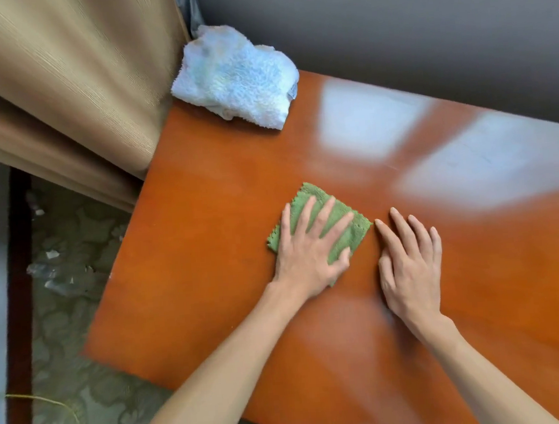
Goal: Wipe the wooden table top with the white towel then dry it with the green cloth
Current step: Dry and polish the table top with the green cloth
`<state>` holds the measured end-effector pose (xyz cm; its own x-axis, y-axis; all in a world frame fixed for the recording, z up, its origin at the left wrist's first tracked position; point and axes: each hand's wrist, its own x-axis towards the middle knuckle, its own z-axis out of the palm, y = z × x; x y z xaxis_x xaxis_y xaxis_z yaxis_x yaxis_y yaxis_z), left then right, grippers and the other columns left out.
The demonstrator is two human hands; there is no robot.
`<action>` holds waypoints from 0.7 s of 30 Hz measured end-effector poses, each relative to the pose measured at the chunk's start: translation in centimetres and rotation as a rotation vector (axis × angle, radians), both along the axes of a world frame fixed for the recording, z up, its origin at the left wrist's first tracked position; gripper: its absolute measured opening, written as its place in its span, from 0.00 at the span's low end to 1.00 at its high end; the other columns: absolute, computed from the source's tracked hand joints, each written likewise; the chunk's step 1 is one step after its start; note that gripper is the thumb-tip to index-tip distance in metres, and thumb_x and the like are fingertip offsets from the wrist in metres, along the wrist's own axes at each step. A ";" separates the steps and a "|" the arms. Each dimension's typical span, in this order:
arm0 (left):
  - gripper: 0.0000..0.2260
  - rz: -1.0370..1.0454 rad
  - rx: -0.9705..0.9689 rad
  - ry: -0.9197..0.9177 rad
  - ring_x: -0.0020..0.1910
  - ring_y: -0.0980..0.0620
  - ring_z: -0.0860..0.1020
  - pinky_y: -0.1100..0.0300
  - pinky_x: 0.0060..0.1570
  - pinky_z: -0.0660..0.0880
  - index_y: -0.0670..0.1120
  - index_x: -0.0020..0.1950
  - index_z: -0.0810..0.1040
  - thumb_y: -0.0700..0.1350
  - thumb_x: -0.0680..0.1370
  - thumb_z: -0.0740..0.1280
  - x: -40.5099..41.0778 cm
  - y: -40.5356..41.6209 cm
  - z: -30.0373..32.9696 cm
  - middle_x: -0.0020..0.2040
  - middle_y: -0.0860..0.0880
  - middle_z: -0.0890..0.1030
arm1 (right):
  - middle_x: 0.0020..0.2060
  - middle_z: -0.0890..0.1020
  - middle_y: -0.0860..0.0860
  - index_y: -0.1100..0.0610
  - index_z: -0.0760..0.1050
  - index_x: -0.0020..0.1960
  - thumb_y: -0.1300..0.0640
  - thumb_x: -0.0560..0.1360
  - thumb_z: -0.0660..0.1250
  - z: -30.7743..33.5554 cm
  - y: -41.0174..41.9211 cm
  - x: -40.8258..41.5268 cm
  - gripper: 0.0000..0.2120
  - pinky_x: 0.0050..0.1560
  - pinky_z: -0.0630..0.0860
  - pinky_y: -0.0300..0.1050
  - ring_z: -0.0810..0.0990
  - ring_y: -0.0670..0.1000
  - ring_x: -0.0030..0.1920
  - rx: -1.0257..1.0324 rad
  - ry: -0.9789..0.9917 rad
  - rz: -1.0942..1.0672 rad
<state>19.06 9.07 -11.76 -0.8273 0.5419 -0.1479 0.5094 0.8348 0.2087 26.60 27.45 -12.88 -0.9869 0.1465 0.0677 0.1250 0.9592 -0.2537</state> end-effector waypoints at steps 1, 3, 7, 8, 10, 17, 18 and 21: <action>0.28 0.054 -0.015 0.005 0.78 0.42 0.58 0.33 0.74 0.51 0.58 0.76 0.65 0.59 0.76 0.57 -2.0 -1.7 0.0 0.79 0.49 0.62 | 0.76 0.65 0.52 0.52 0.67 0.73 0.57 0.76 0.56 -0.1 0.0 0.0 0.25 0.75 0.54 0.61 0.62 0.58 0.74 0.001 0.008 0.000; 0.27 0.246 -0.046 0.009 0.79 0.42 0.56 0.34 0.75 0.50 0.59 0.77 0.63 0.59 0.78 0.54 -5.6 -6.2 0.1 0.80 0.49 0.61 | 0.76 0.65 0.52 0.52 0.67 0.73 0.57 0.76 0.56 -0.2 0.0 0.0 0.25 0.75 0.54 0.61 0.62 0.58 0.74 0.005 0.015 -0.003; 0.26 0.638 -0.111 0.008 0.79 0.41 0.54 0.35 0.74 0.51 0.57 0.79 0.58 0.60 0.80 0.50 -8.2 -17.3 0.2 0.80 0.47 0.58 | 0.76 0.65 0.52 0.52 0.67 0.73 0.56 0.76 0.55 -0.4 0.1 0.1 0.25 0.75 0.54 0.61 0.62 0.59 0.74 0.019 0.018 -0.013; 0.27 0.686 -0.119 -0.002 0.79 0.41 0.55 0.34 0.74 0.52 0.56 0.79 0.57 0.60 0.81 0.48 -7.5 -19.5 0.2 0.80 0.46 0.58 | 0.76 0.65 0.52 0.53 0.68 0.73 0.56 0.76 0.55 -0.4 0.1 0.1 0.25 0.75 0.54 0.61 0.62 0.59 0.74 0.019 0.019 -0.014; 0.27 0.728 -0.130 -0.016 0.78 0.41 0.54 0.35 0.74 0.52 0.55 0.80 0.55 0.60 0.81 0.45 -4.8 -22.3 0.5 0.80 0.45 0.56 | 0.75 0.65 0.52 0.53 0.68 0.73 0.56 0.76 0.56 -0.4 0.1 0.1 0.25 0.75 0.54 0.61 0.62 0.59 0.74 0.018 0.022 -0.017; 0.28 0.555 -0.153 -0.090 0.79 0.40 0.51 0.37 0.75 0.49 0.52 0.80 0.57 0.58 0.81 0.50 9.7 -16.1 0.7 0.81 0.44 0.54 | 0.75 0.66 0.52 0.53 0.69 0.72 0.56 0.76 0.56 -0.6 0.0 0.1 0.24 0.75 0.54 0.61 0.63 0.59 0.74 0.016 0.040 -0.027; 0.28 0.456 -0.150 -0.087 0.78 0.40 0.53 0.36 0.74 0.50 0.53 0.79 0.59 0.58 0.79 0.53 11.4 -13.7 0.6 0.80 0.44 0.55 | 0.75 0.66 0.52 0.52 0.69 0.72 0.56 0.76 0.56 -0.6 0.1 0.1 0.24 0.75 0.54 0.61 0.63 0.59 0.74 0.017 0.041 -0.026; 0.30 0.174 -0.127 -0.116 0.78 0.40 0.57 0.33 0.71 0.54 0.56 0.77 0.63 0.60 0.75 0.60 14.9 -6.3 0.3 0.80 0.47 0.57 | 0.75 0.66 0.51 0.52 0.69 0.72 0.56 0.76 0.56 -0.6 0.1 0.0 0.24 0.76 0.54 0.60 0.63 0.58 0.74 0.017 0.044 -0.027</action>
<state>33.94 2.78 -11.48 -0.8799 0.3639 -0.3055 0.3346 0.9311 0.1452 26.65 27.52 -13.47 -0.9786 0.1715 0.1134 0.1400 0.9598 -0.2433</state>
